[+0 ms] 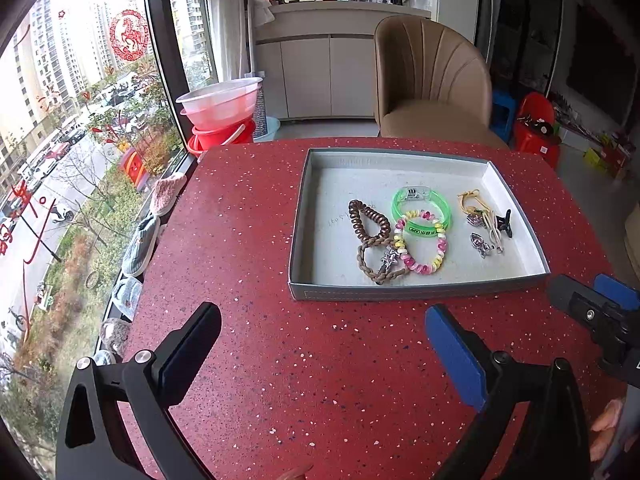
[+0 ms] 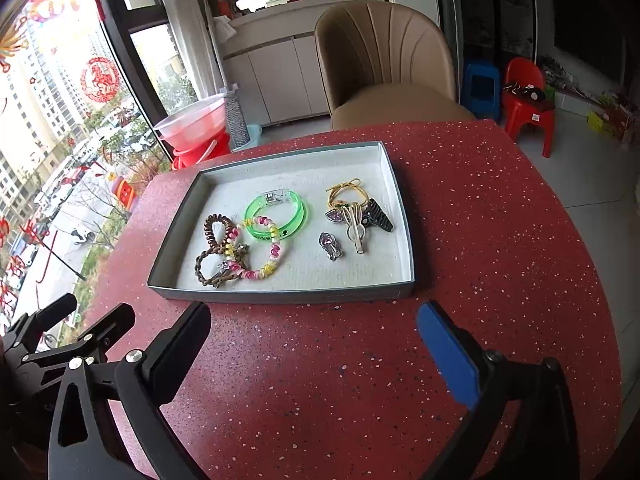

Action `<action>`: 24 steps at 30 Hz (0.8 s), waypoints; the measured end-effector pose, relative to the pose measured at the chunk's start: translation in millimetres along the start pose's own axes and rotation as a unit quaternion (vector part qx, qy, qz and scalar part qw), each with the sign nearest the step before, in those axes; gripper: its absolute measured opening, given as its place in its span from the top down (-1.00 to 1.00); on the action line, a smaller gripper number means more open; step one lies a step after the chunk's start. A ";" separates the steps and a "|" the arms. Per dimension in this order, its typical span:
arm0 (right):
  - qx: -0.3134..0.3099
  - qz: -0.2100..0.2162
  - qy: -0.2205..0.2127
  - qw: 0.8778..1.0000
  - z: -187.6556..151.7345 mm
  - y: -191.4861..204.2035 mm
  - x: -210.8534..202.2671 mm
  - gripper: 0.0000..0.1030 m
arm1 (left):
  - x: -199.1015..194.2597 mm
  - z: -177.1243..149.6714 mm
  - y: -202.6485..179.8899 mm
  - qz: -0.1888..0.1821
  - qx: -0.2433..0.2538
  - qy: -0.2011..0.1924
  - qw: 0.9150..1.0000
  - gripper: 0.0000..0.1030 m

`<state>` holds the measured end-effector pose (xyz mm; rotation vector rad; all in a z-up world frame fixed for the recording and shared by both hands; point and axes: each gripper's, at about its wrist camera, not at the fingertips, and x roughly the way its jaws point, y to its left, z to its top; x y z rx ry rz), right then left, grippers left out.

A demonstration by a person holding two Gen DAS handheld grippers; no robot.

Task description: Organize jewelry

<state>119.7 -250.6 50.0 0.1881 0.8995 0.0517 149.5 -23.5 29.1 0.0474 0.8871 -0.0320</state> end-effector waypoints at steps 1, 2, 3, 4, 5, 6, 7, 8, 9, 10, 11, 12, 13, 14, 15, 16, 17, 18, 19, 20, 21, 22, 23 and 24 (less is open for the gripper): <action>-0.002 -0.003 -0.001 1.000 -1.3 1.4 -1.5 -0.99 | -1.6 -1.2 0.8 -0.001 -0.001 -0.003 1.000 -1.00; -0.004 -0.005 -0.002 1.000 -2.8 2.2 -2.4 -0.99 | -2.7 -2.2 1.5 -0.002 -0.002 -0.003 1.000 -1.00; -0.004 -0.006 -0.003 1.000 -3.9 2.6 -3.4 -0.99 | -3.4 -3.1 1.7 -0.003 -0.002 -0.003 1.000 -1.00; -0.005 -0.009 -0.005 1.000 -5.0 3.3 -4.5 -0.99 | -4.3 -4.2 2.2 -0.002 -0.002 -0.002 1.000 -1.00; -0.007 -0.012 -0.008 1.000 -5.9 3.7 -5.8 -0.99 | -4.9 -5.0 2.6 -0.001 -0.002 -0.002 1.000 -1.00; -0.008 -0.014 -0.009 1.000 -6.9 4.3 -6.6 -0.99 | -5.5 -5.6 3.4 0.000 -0.002 -0.003 1.000 -1.00; -0.009 -0.015 -0.010 1.000 -8.2 4.2 -8.0 -0.99 | -5.7 -6.4 4.0 0.001 -0.003 -0.003 1.000 -1.00; -0.009 -0.016 -0.010 1.000 -9.2 4.4 -8.1 -0.99 | -5.9 -7.3 5.0 0.002 -0.005 -0.003 1.000 -1.00; -0.008 -0.017 -0.011 1.000 -10.2 4.4 -8.2 -0.99 | -5.3 -8.0 5.7 0.002 -0.009 -0.001 1.000 -1.00; -0.007 -0.018 -0.013 1.000 -11.5 4.3 -8.5 -0.99 | -4.6 -8.8 6.9 0.001 -0.012 0.002 1.000 -1.00; -0.006 -0.021 -0.016 1.000 -12.5 4.1 -9.3 -0.99 | -3.8 -9.6 8.2 0.000 -0.016 0.004 1.000 -1.00; -0.005 -0.024 -0.019 1.000 -13.4 3.9 -10.0 -0.99 | -3.4 -10.4 9.6 -0.001 -0.019 0.005 1.000 -1.00; -0.004 -0.026 -0.023 0.999 -14.8 3.7 -11.2 -0.99 | -3.0 -11.9 11.0 0.000 -0.021 0.004 1.000 -1.00; -0.004 -0.028 -0.026 0.999 -15.7 3.6 -11.9 -0.99 | -2.7 -12.8 11.9 0.001 -0.022 0.003 1.000 -1.00; -0.005 -0.032 -0.028 0.999 -16.3 3.6 -12.8 -0.99 | -2.2 -13.5 12.5 0.002 -0.022 0.003 1.000 -1.00; -0.007 -0.035 -0.032 0.999 -17.2 4.0 -13.8 -0.99 | -1.5 -14.3 12.9 0.002 -0.023 0.004 1.000 -1.00; -0.008 -0.037 -0.036 0.999 -17.8 4.0 -15.3 -0.99 | -1.4 -15.0 13.5 0.002 -0.024 0.004 1.000 -1.00; -0.009 -0.040 -0.040 0.998 -18.2 4.0 -16.7 -0.99 | -1.6 -15.6 13.8 0.003 -0.025 0.003 1.000 -1.00; -0.010 -0.043 -0.043 0.998 -18.4 3.9 -18.0 -0.99 | -2.3 -16.2 14.0 0.004 -0.025 0.001 1.000 -1.00; -0.011 -0.044 -0.045 0.998 -18.6 3.8 -18.8 -0.99 | -2.5 -16.0 14.6 0.004 -0.025 -0.001 1.000 -1.00; -0.012 -0.045 -0.046 0.998 -18.7 3.8 -19.4 -0.99 | -3.3 -16.3 14.7 0.004 -0.025 -0.003 1.000 -1.00; -0.013 -0.047 -0.047 0.998 -18.4 3.7 -19.5 -0.99 | -4.0 -16.7 14.6 0.004 -0.024 -0.005 1.000 -1.00; -0.014 -0.048 -0.048 0.998 -18.5 3.7 -19.9 -0.99 | -4.6 -17.2 14.3 0.002 -0.024 -0.006 1.000 -1.00; -0.016 -0.050 -0.050 0.997 -19.0 3.9 -20.5 -0.99 | -4.9 -17.4 14.1 0.000 -0.024 -0.006 1.000 -1.00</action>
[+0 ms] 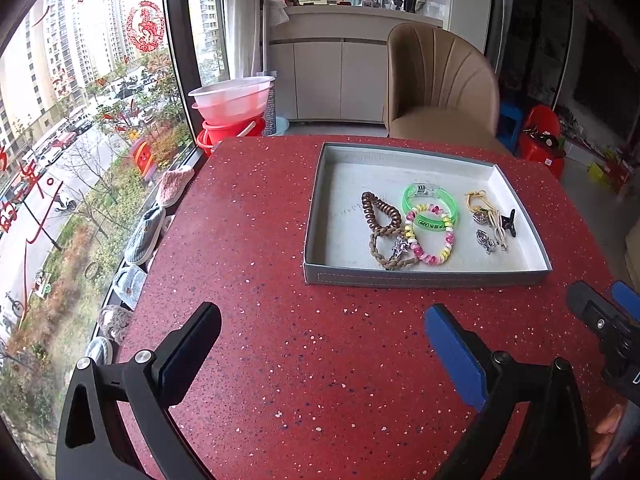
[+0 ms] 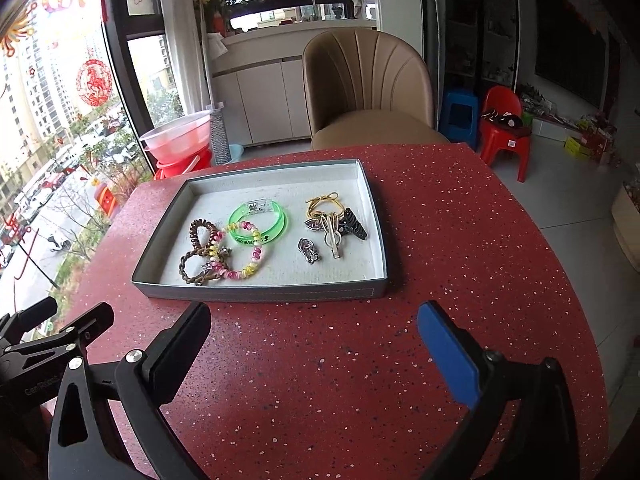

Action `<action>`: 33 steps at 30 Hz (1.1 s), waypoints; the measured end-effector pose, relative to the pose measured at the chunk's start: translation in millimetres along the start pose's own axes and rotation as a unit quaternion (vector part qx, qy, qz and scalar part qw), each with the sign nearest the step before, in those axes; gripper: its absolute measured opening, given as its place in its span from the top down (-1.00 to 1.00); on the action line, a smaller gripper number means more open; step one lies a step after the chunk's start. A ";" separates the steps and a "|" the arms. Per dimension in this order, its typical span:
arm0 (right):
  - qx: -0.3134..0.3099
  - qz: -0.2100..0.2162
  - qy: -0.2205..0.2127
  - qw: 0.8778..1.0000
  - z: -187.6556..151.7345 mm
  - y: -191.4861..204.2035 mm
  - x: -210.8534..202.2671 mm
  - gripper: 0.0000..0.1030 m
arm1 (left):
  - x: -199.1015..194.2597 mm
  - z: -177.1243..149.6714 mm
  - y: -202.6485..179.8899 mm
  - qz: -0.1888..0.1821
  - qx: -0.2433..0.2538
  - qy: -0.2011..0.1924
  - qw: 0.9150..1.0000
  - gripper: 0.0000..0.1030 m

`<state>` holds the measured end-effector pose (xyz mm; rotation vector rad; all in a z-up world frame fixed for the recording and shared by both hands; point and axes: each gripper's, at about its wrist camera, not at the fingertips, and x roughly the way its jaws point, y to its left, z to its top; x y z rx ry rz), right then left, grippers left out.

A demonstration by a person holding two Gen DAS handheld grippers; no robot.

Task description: Organize jewelry

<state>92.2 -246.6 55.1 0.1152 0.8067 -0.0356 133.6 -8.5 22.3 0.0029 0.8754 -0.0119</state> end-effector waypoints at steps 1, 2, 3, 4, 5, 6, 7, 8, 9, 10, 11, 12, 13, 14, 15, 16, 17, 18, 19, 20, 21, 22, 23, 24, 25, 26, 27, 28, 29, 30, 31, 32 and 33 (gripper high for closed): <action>-0.001 -0.001 -0.001 1.000 -0.3 0.1 -0.8 -0.99 | -0.3 -0.6 -0.4 -0.002 0.001 -0.001 1.000 -1.00; -0.002 -0.001 -0.002 1.000 -0.7 0.0 -1.4 -0.99 | -0.4 -1.1 -0.6 -0.005 0.003 -0.001 1.000 -1.00; -0.003 -0.001 -0.002 1.000 -0.9 0.1 -1.6 -0.99 | -0.4 -1.7 -0.9 -0.008 0.005 -0.001 1.000 -1.00; -0.003 -0.002 -0.002 1.000 -1.0 0.1 -1.8 -0.99 | -0.2 -2.1 -1.2 -0.011 0.006 0.000 1.000 -1.00; -0.004 -0.002 -0.002 1.000 -1.1 0.1 -2.1 -0.99 | -0.2 -2.6 -1.1 -0.014 0.007 0.001 1.000 -1.00; -0.003 -0.003 -0.003 1.000 -1.2 0.2 -2.6 -0.99 | -0.2 -3.4 -0.8 -0.017 0.006 0.001 1.000 -1.00; -0.003 -0.003 -0.003 1.000 -1.2 0.1 -3.0 -0.99 | -0.1 -3.6 -0.7 -0.018 0.006 0.002 1.000 -1.00; -0.004 -0.003 -0.004 1.000 -1.1 0.1 -3.3 -0.99 | 0.1 -3.8 -0.9 -0.019 0.006 0.002 1.000 -1.00; -0.004 -0.003 -0.004 1.000 -0.9 0.3 -3.4 -0.99 | 0.0 -3.9 -0.8 -0.019 0.006 0.002 1.000 -1.00; -0.004 -0.002 -0.004 1.000 -0.8 0.5 -3.5 -0.99 | -0.2 -4.1 -0.9 -0.020 0.005 0.002 1.000 -1.00; -0.005 -0.003 -0.004 1.000 -0.7 0.8 -3.7 -0.99 | -0.4 -4.2 -0.8 -0.021 0.004 0.001 1.000 -1.00; -0.005 -0.003 -0.005 1.000 -0.6 1.2 -4.1 -0.99 | -0.4 -4.2 -0.9 -0.021 0.004 0.001 1.000 -1.00; -0.005 -0.002 -0.006 1.000 -0.7 1.9 -4.3 -0.99 | -0.4 -4.0 -0.8 -0.020 0.005 0.001 1.000 -1.00; -0.005 -0.002 -0.006 1.000 -0.7 2.1 -4.5 -0.99 | -0.4 -4.4 -0.7 -0.020 0.005 0.001 1.000 -1.00; -0.005 -0.001 -0.006 1.000 -0.7 2.5 -4.8 -0.99 | -0.5 -4.3 -0.5 -0.020 0.005 0.001 1.000 -1.00; -0.005 -0.001 -0.007 1.000 -0.6 2.8 -4.9 -0.99 | -0.5 -4.3 -0.5 -0.021 0.005 0.001 1.000 -1.00; -0.005 -0.001 -0.007 1.000 -0.8 3.0 -4.9 -0.99 | -0.5 -4.3 -0.5 -0.020 0.005 0.001 1.000 -1.00; -0.005 -0.001 -0.007 1.000 -1.0 3.3 -5.0 -0.99 | -0.6 -4.4 -0.5 -0.020 0.005 0.001 1.000 -1.00; -0.005 -0.001 -0.007 1.000 -0.9 3.2 -5.1 -0.99 | -0.7 -4.4 -0.5 -0.021 0.005 0.001 1.000 -1.00; -0.005 -0.001 -0.007 1.000 -0.9 3.3 -5.2 -0.99 | -0.6 -4.4 -0.5 -0.021 0.005 0.001 1.000 -1.00; -0.005 -0.001 -0.006 1.000 -0.9 3.4 -5.0 -0.99 | -0.6 -4.2 -0.5 -0.021 0.005 0.002 1.000 -1.00; -0.006 -0.001 -0.006 1.000 -0.7 3.7 -5.0 -0.99 | -0.9 -4.2 -0.4 -0.021 0.006 0.001 1.000 -1.00; -0.006 -0.001 -0.006 1.000 -0.8 3.9 -5.1 -0.99 | -1.6 -4.5 0.1 -0.020 0.006 0.001 1.000 -1.00; -0.007 -0.001 -0.006 1.000 -0.9 4.2 -5.1 -0.99 | -1.6 -4.5 0.3 -0.020 0.006 0.001 1.000 -1.00; -0.007 0.000 -0.006 1.000 -0.9 4.2 -5.1 -0.99 | -1.5 -4.5 0.6 -0.020 0.006 0.002 1.000 -1.00; -0.006 0.000 -0.005 1.000 -0.9 4.1 -5.2 -0.99 | -1.4 -4.4 0.7 -0.020 0.006 0.002 1.000 -1.00; -0.005 0.000 -0.005 1.000 -0.9 4.2 -5.2 -0.99 | -1.4 -4.5 0.7 -0.019 0.006 0.002 1.000 -1.00; -0.005 -0.001 -0.005 1.000 -0.7 4.0 -4.9 -0.99 | -1.1 -4.7 0.4 -0.019 0.007 0.002 1.000 -1.00; -0.004 0.000 -0.005 1.000 -0.8 4.1 -4.9 -0.99 | -0.7 -4.5 0.1 -0.019 0.007 0.002 1.000 -1.00; -0.004 0.000 -0.004 1.000 -0.9 4.2 -4.8 -0.99 | -0.6 -4.5 0.1 -0.019 0.007 0.002 1.000 -1.00; -0.004 -0.001 -0.004 1.000 -0.9 4.1 -4.7 -0.99 | -0.5 -4.5 -0.2 -0.019 0.007 0.002 1.000 -1.00; -0.005 0.000 -0.004 1.000 -0.7 4.0 -4.2 -0.99 | -0.4 -4.5 -0.2 -0.018 0.008 0.002 1.000 -1.00; -0.005 0.000 -0.004 1.000 -0.7 4.1 -4.2 -0.99 | 0.1 -4.5 -0.4 -0.018 0.008 0.003 1.000 -1.00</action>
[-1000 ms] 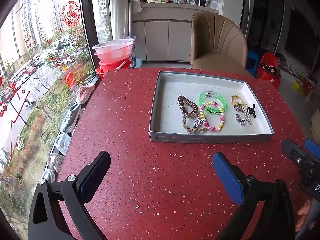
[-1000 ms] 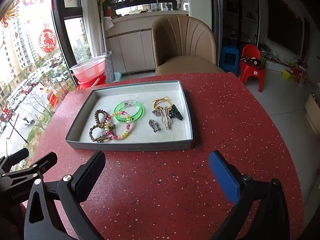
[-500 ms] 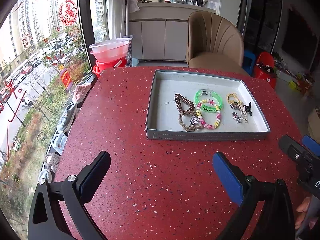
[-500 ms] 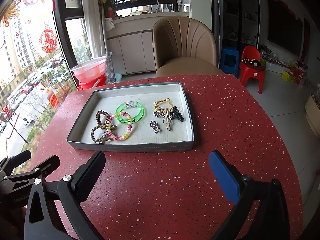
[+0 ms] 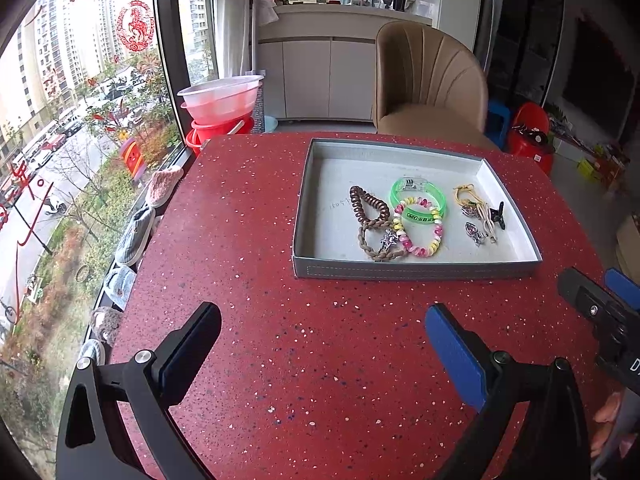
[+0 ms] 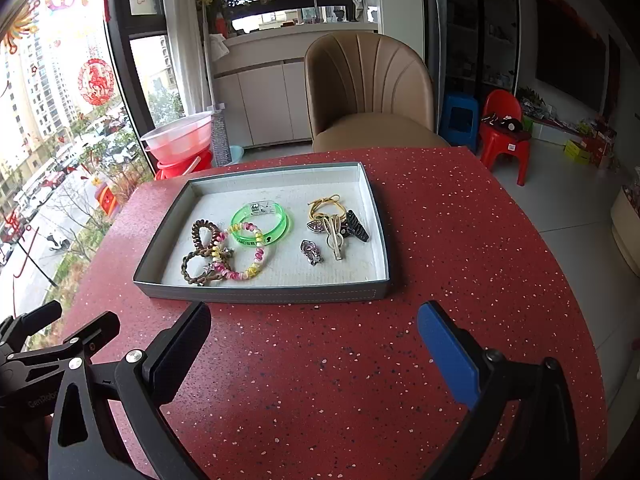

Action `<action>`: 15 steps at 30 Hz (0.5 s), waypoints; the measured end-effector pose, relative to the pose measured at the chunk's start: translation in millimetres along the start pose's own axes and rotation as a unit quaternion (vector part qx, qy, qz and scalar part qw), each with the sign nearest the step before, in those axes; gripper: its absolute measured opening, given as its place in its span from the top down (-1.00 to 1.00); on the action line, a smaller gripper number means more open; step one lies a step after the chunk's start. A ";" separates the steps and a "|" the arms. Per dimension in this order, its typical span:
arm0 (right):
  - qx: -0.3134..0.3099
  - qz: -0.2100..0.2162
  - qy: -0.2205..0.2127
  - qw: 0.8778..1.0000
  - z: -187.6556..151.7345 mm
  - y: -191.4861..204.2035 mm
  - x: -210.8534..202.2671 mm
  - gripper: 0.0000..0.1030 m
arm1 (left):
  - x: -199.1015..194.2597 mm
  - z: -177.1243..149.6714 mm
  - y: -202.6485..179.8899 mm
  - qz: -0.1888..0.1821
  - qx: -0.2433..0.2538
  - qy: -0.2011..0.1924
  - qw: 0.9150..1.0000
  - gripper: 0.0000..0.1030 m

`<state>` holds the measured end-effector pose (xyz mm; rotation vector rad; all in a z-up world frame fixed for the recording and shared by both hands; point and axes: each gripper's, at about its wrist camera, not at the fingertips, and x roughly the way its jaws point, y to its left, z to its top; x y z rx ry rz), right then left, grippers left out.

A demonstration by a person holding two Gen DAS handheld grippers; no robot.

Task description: Organize jewelry

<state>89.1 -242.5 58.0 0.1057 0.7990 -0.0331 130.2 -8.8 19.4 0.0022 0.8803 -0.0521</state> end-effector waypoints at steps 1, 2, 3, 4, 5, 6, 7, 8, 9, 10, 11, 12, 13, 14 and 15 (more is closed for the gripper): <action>0.000 0.000 0.000 1.000 0.0 0.1 0.0 -0.99 | 0.3 0.0 -0.1 0.000 0.000 0.001 1.000 -1.00; 0.000 0.000 0.000 1.000 -0.1 0.2 0.1 -0.99 | 1.0 0.0 -0.5 0.000 0.001 0.001 1.000 -1.00; 0.000 0.000 0.000 1.000 -0.1 0.0 0.3 -0.99 | 1.2 0.0 -0.6 0.001 0.001 0.001 1.000 -1.00; 0.000 0.000 0.000 1.000 0.0 -0.2 0.2 -0.99 | 1.6 -0.1 -0.5 0.001 0.001 0.002 1.000 -1.00; 0.001 -0.001 0.000 1.000 -0.2 -0.1 0.4 -0.99 | 1.6 -0.3 -0.6 0.001 0.001 0.002 1.000 -1.00; 0.001 -0.001 0.001 1.000 -0.2 -0.2 0.8 -0.99 | 1.8 -0.3 -0.7 0.001 0.001 0.002 1.000 -1.00; 0.002 -0.001 0.001 1.000 0.0 -1.0 1.2 -0.99 | 1.9 -0.7 -1.3 0.001 0.002 0.002 1.000 -1.00; 0.002 0.000 0.001 1.000 0.0 -1.0 1.3 -0.99 | 1.9 -0.8 -1.4 0.001 0.002 0.002 1.000 -1.00; 0.001 0.000 0.001 1.000 -0.1 -1.0 1.2 -0.99 | 2.2 -0.9 -1.9 0.001 0.002 0.003 1.000 -1.00; 0.002 -0.001 0.001 1.000 0.1 -1.1 1.1 -0.99 | 2.3 -0.9 -1.9 0.001 0.002 0.003 1.000 -1.00; 0.002 0.000 0.001 1.000 0.1 -1.0 1.1 -0.99 | 2.3 -0.9 -1.9 0.001 0.001 0.003 1.000 -1.00; 0.002 0.000 0.000 1.000 0.1 -1.0 1.2 -0.99 | 2.2 -0.8 -1.9 0.001 0.001 0.003 1.000 -1.00; 0.002 -0.001 0.001 1.000 0.0 -0.9 1.3 -0.99 | 2.6 -1.1 -2.3 0.001 0.001 0.003 1.000 -1.00; 0.002 0.000 0.001 1.000 0.2 -1.2 1.0 -0.99 | 2.8 -1.5 -2.8 0.001 0.002 0.004 1.000 -1.00; 0.002 0.000 0.000 1.000 0.2 -1.5 1.2 -0.99 | 2.9 -1.7 -3.0 0.001 0.002 0.004 1.000 -1.00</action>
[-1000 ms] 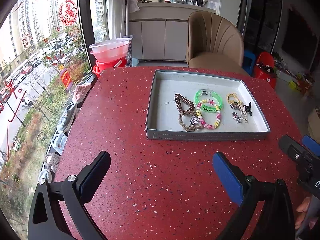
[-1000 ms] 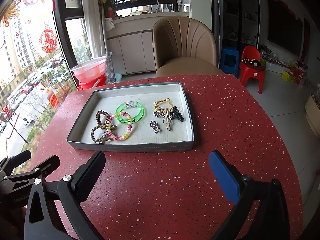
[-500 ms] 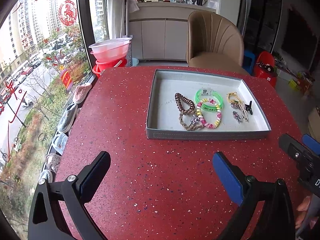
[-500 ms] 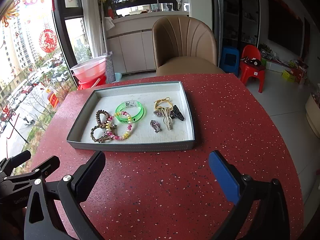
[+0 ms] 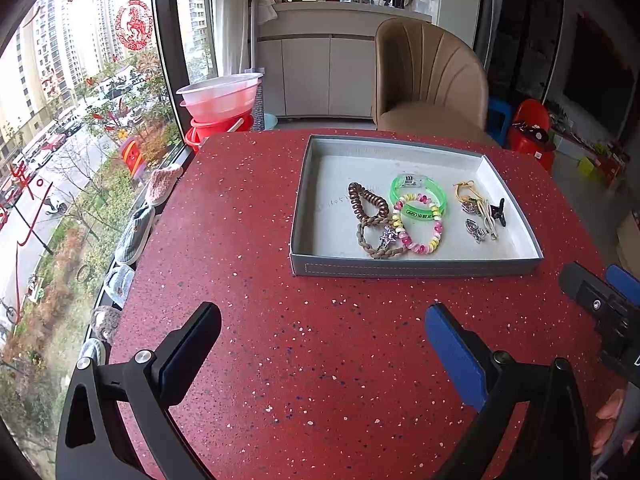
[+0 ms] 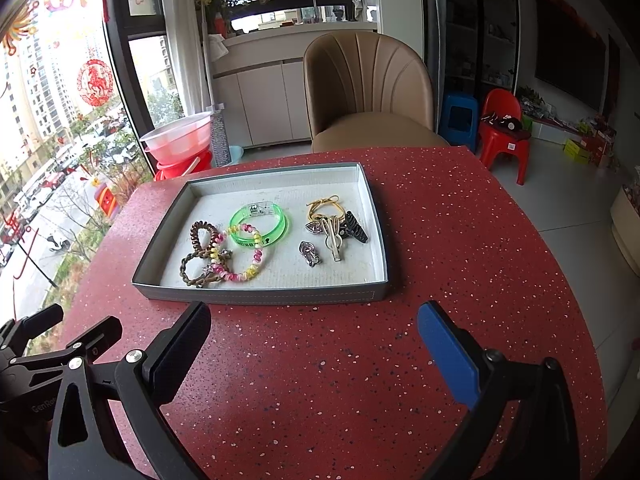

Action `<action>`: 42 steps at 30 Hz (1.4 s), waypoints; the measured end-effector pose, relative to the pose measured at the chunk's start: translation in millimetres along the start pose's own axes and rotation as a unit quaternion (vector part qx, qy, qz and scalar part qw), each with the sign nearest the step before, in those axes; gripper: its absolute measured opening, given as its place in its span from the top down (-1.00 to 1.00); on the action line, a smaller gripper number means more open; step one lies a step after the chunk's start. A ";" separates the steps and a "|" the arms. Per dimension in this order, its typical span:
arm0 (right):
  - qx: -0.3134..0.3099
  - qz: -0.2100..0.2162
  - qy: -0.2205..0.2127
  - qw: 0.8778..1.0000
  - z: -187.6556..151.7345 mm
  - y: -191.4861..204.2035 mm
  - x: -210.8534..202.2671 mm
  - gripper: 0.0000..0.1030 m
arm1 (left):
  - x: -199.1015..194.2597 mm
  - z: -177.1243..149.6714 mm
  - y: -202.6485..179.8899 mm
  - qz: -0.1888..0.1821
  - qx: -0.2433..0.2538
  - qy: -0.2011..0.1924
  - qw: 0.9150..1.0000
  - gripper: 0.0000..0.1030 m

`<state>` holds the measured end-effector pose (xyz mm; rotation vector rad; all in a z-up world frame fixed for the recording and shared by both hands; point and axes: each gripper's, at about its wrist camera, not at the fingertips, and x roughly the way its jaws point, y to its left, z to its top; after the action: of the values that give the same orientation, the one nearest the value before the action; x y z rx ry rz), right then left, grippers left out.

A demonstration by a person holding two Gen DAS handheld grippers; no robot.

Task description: Organize jewelry

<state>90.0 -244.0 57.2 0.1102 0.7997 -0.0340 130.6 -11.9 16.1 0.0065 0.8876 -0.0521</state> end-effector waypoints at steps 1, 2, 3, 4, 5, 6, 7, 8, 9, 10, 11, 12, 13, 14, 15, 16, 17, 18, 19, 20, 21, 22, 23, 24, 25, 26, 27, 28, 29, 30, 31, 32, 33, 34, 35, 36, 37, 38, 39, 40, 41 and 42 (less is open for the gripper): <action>0.000 0.000 0.000 1.000 0.1 -0.1 0.1 -0.99 | 0.0 0.0 0.0 0.000 0.000 0.000 1.000 -1.00; 0.000 0.000 0.000 1.000 0.0 -0.1 0.3 -0.99 | 0.0 0.3 0.2 0.000 0.000 0.000 1.000 -1.00; 0.000 0.000 0.000 1.000 0.2 -0.1 0.2 -0.99 | 0.0 0.1 0.0 0.000 0.000 0.000 1.000 -1.00; 0.000 0.000 0.000 1.000 0.2 -0.1 0.1 -0.99 | 0.0 0.2 0.1 0.000 -0.001 0.000 1.000 -1.00; 0.000 0.000 0.000 1.000 0.0 0.0 0.2 -0.99 | 0.0 0.2 0.0 -0.001 -0.001 0.000 1.000 -1.00; 0.000 0.000 0.000 1.000 0.0 0.0 0.3 -0.99 | -0.1 0.3 0.2 0.000 0.000 0.000 1.000 -1.00; 0.000 0.000 0.000 1.000 0.3 -0.2 0.2 -0.99 | 0.0 0.2 0.1 0.000 0.000 0.000 1.000 -1.00; 0.000 0.000 0.000 1.000 0.0 0.0 0.4 -0.99 | -0.1 0.4 0.2 0.000 0.000 0.000 1.000 -1.00; 0.000 0.000 0.000 1.000 0.0 0.0 0.3 -0.99 | 0.1 0.1 -0.1 0.000 0.000 0.000 1.000 -1.00; 0.001 0.000 0.000 1.000 0.1 0.0 0.2 -0.99 | 0.6 -0.1 -1.0 0.001 0.001 0.000 1.000 -1.00; 0.000 0.001 0.000 1.000 0.3 -0.2 0.2 -0.99 | 0.9 0.1 -1.2 0.001 0.001 0.000 1.000 -1.00; 0.000 0.000 0.000 1.000 0.3 -0.2 0.2 -0.99 | 1.2 -0.1 -1.4 0.001 0.000 0.000 1.000 -1.00; 0.000 0.000 0.000 1.000 0.2 -0.1 0.1 -0.99 | 1.3 -0.2 -1.5 0.001 0.000 0.000 1.000 -1.00; 0.000 0.000 0.000 1.000 0.3 -0.1 0.2 -0.99 | 1.3 -0.2 -1.6 0.000 0.000 0.000 1.000 -1.00; 0.000 0.001 0.000 1.000 0.0 0.1 0.4 -0.99 | 1.4 -0.5 -1.9 0.000 0.000 0.000 1.000 -1.00; 0.000 0.000 0.000 1.000 0.2 0.0 0.1 -0.99 | 1.4 -0.3 -1.6 0.000 0.000 0.000 1.000 -1.00; 0.000 0.000 0.000 1.000 0.2 -0.1 0.1 -0.99 | 1.5 -0.4 -1.7 0.000 0.001 0.000 1.000 -1.00; 0.000 0.001 0.000 1.000 0.2 -0.1 0.3 -0.99 | 1.5 -0.4 -1.7 0.000 0.001 0.001 1.000 -1.00; 0.000 0.000 0.000 1.000 0.4 -0.1 0.1 -0.99 | 1.3 -0.2 -1.5 0.000 0.001 0.000 1.000 -1.00; 0.000 0.000 0.000 1.000 0.4 -0.2 0.1 -0.99 | 1.4 -0.3 -1.7 0.000 0.001 0.001 1.000 -1.00; 0.000 0.000 0.001 1.000 0.2 0.0 0.2 -0.99 | 1.5 -0.3 -1.8 0.001 0.001 0.001 1.000 -1.00; 0.000 0.000 0.000 1.000 0.4 -0.1 0.0 -0.99 | 1.3 0.0 -2.0 0.001 0.002 0.001 1.000 -1.00; 0.000 0.000 0.000 1.000 0.4 -0.1 0.1 -0.99 | 1.3 0.0 -2.2 0.001 0.003 0.001 1.000 -1.00; -0.001 0.000 0.000 1.000 0.2 0.1 0.2 -0.99 | 1.2 -0.1 -2.2 0.001 0.002 0.001 1.000 -1.00; 0.000 0.000 0.000 1.000 0.2 0.1 0.1 -0.99 | 1.0 -0.2 -2.3 0.001 0.002 0.001 1.000 -1.00; 0.000 0.000 0.000 1.000 0.2 0.1 0.2 -0.99 | 1.0 0.0 -2.2 0.001 0.003 0.001 1.000 -1.00; 0.001 0.000 0.000 1.000 0.1 0.2 0.2 -0.99 | 0.9 -0.1 -2.3 0.001 0.003 0.002 1.000 -1.00; 0.001 0.000 0.000 1.000 0.4 0.0 0.1 -0.99 | 0.8 0.0 -2.6 0.001 0.003 0.002 1.000 -1.00; 0.001 0.000 0.001 1.000 0.2 0.0 0.1 -0.99 | 0.8 0.3 -2.4 0.001 0.003 0.002 1.000 -1.00; 0.001 0.000 0.001 1.000 0.2 0.1 0.2 -0.99 | 0.8 0.2 -2.5 0.002 0.003 0.001 1.000 -1.00; 0.000 0.001 0.001 1.000 0.3 -0.2 0.1 -0.99 | 0.9 0.4 -2.6 0.002 0.003 0.002 1.000 -1.00; 0.000 0.001 0.001 1.000 0.2 -0.1 0.1 -0.99 | 0.9 0.4 -2.7 0.002 0.003 0.002 1.000 -1.00; 0.000 0.001 0.001 1.000 0.1 0.0 0.1 -0.99 | 0.8 0.3 -2.7 0.001 0.003 0.002 1.000 -1.00; 0.000 0.001 0.001 1.000 0.3 -0.2 0.0 -0.99 | 0.9 0.5 -2.8 0.001 0.003 0.002 1.000 -1.00; 0.000 0.001 0.001 1.000 0.1 -0.1 0.1 -0.99 | 0.9 0.5 -2.7 0.002 0.003 0.002 1.000 -1.00; 0.000 0.001 0.001 1.000 0.0 -0.2 0.2 -0.99 | 0.9 0.6 -2.6 0.001 0.003 0.002 1.000 -1.00; 0.000 0.002 0.001 1.000 0.2 -0.5 -0.1 -0.99 | 1.0 0.4 -2.9 0.002 0.003 0.002 1.000 -1.00; 0.000 0.002 0.001 1.000 0.1 -0.3 -0.1 -0.99 | 0.9 0.5 -2.8 0.002 0.004 0.002 1.000 -1.00; 0.000 0.001 0.001 1.000 0.3 -0.5 -0.1 -0.99 | 0.7 0.5 -2.7 0.002 0.003 0.002 1.000 -1.00; 0.000 0.002 0.001 1.000 0.3 -0.5 0.0 -0.99 | 0.9 0.3 -3.1 0.002 0.003 0.002 1.000 -1.00; 0.000 0.001 0.002 1.000 0.0 -0.3 0.0 -0.99 | 0.9 0.3 -3.1 0.003 0.004 0.002 1.000 -1.00; 0.000 0.001 0.002 1.000 -0.1 -0.1 0.0 -0.99 | 0.7 0.1 -3.2 0.003 0.004 0.002 1.000 -1.00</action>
<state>89.9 -244.2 57.1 0.1119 0.8027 -0.0320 131.0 -15.1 15.6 0.0159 0.8912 -0.0503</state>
